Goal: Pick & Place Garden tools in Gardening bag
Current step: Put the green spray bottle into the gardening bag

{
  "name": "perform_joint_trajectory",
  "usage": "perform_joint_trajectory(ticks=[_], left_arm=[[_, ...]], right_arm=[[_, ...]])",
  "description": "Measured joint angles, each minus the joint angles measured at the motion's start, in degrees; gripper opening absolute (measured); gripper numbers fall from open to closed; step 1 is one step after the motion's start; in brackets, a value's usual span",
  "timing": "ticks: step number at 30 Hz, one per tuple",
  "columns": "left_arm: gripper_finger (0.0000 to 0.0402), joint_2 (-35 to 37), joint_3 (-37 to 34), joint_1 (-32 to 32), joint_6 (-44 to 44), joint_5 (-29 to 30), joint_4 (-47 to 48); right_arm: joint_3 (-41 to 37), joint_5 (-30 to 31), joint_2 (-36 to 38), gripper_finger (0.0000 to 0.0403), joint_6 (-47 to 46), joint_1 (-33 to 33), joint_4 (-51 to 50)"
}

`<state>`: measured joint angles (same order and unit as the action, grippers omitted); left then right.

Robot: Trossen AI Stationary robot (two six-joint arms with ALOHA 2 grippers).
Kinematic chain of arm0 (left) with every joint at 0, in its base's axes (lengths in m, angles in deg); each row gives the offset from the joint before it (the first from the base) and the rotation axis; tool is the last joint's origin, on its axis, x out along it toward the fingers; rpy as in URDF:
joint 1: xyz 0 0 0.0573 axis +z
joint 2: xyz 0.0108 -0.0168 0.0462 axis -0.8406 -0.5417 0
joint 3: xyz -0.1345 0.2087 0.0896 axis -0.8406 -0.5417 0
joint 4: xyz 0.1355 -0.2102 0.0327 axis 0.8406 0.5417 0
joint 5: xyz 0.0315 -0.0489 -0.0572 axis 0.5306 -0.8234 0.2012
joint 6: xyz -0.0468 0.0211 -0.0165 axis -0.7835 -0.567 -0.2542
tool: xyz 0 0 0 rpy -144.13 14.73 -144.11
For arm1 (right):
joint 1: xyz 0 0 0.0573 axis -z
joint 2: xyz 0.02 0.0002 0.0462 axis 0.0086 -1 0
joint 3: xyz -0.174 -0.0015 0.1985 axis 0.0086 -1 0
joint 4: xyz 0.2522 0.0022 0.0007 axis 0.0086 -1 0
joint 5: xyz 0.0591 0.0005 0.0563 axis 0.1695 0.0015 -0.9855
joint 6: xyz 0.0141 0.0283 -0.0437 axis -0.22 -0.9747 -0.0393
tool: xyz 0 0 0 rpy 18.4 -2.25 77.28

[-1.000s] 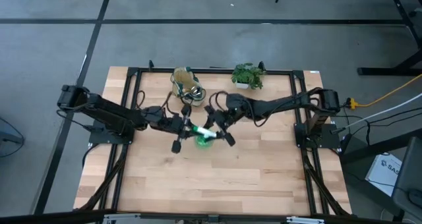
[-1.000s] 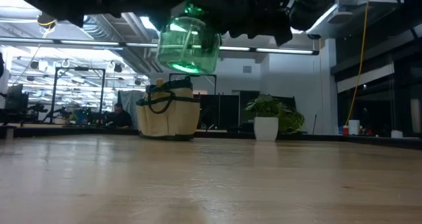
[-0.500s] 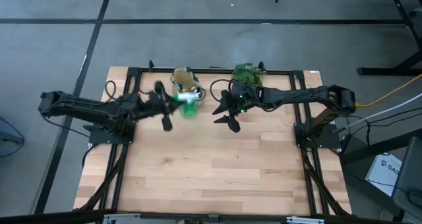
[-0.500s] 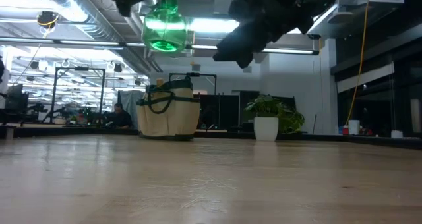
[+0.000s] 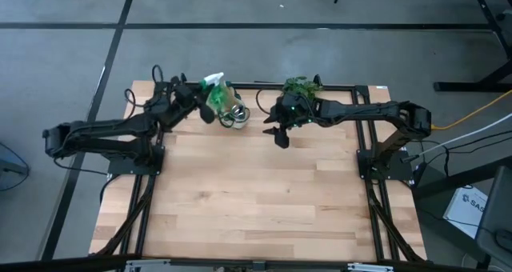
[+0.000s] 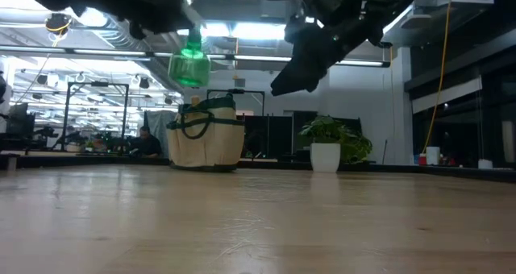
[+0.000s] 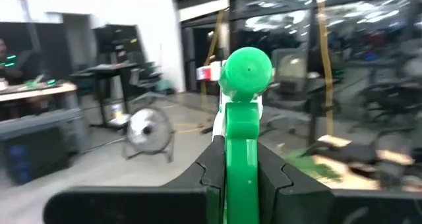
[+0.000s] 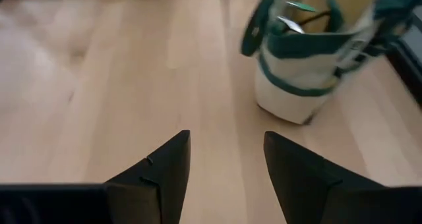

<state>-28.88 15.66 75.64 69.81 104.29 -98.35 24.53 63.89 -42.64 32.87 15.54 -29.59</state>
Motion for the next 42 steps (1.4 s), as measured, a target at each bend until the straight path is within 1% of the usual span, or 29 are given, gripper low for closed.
perform_joint_trajectory(ticks=[3,6,8,11,13,19,21,23,26,29,33,35,38,42], left_arm=[[0.0025,-3.3,0.0,3.8,-0.4,-2.9,-1.4],[0.0026,-8.0,0.0,7.0,0.9,-7.8,-6.3],[0.0026,-11.6,0.0,8.6,1.8,-9.7,-9.7],[0.0026,-15.9,-0.1,10.6,3.2,-10.4,-12.9],[0.0026,-17.7,-0.1,11.5,4.2,-10.4,-13.3],[0.0026,-19.3,-0.1,11.5,4.6,-11.6,-13.2],[0.0026,-19.3,-0.1,11.5,3.4,-11.5,-13.3],[0.0026,-19.3,-0.1,11.5,0.0,-11.2,-13.3],[0.0026,-20.5,-0.1,11.0,-3.1,-8.7,-12.7],[0.0026,-23.2,-0.7,10.0,-3.4,-5.6,-12.6],[0.0026,-25.0,-0.7,9.3,-4.7,-4.8,-12.9],[0.0026,-25.2,-0.7,8.8,-5.0,-4.0,-11.7],[0.0026,-25.2,-0.7,7.9,-4.9,-1.1,-9.1],[0.0028,-25.2,-0.7,7.3,-5.0,-0.5,-5.9]], right_arm=[[0.0,1.3,0.0,0.0195,0.2,0.0,-0.5],[0.0,1.3,0.0,0.0195,0.6,0.0,-0.5],[0.0,1.3,0.0,0.0195,0.6,0.0,-0.5],[0.0,1.3,0.0,0.0195,0.6,0.0,-0.7],[0.0,1.3,0.0,0.0195,0.6,0.0,-1.1],[0.0,1.2,0.0,0.0195,1.4,0.0,-1.4],[0.0,1.2,0.0,0.0195,1.5,0.0,-1.3],[0.0,1.1,-0.1,0.0195,1.8,0.0,-1.3],[0.0,1.1,-0.1,0.0195,1.9,0.0,-1.3],[0.0,1.1,-0.1,0.0195,1.9,0.0,-1.3],[0.0,1.1,-0.1,0.0195,1.9,-0.1,-1.3],[0.0,1.1,-0.1,0.0195,1.9,-0.1,-1.3],[0.0,1.0,-0.1,0.0195,1.9,-0.1,-1.3],[0.0,0.9,-0.2,0.0195,1.9,-0.1,-1.3]])
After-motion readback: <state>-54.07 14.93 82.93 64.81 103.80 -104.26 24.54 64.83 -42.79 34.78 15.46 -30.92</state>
